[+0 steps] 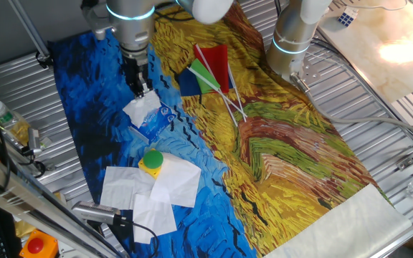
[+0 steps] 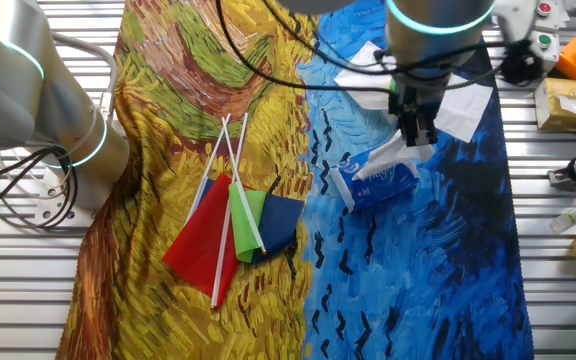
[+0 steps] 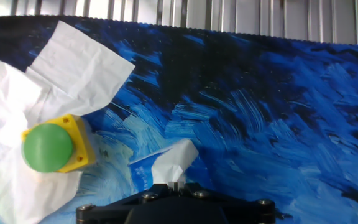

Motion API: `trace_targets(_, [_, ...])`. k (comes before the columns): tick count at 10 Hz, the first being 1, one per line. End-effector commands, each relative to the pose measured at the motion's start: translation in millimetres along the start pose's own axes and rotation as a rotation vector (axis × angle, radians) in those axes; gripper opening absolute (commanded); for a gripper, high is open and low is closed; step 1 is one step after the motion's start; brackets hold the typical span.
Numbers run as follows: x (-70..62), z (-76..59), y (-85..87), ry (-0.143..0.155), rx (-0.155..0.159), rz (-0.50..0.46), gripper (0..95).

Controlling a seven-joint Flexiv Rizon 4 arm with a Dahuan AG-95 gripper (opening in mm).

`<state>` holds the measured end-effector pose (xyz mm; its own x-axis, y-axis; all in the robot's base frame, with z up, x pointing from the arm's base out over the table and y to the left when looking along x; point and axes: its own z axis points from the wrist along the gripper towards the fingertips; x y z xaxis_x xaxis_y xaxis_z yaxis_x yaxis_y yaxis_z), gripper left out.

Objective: Pull out a napkin

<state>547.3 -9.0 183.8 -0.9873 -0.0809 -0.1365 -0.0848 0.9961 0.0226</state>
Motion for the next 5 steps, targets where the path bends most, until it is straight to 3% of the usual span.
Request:
trace_targets(1, [-0.7,-6.1,1.3,0.008,0.002,-0.004,0.0])
trace_targets(5, [-0.9,-20.3,4.7,0.027,0.002,-0.008,0.0])
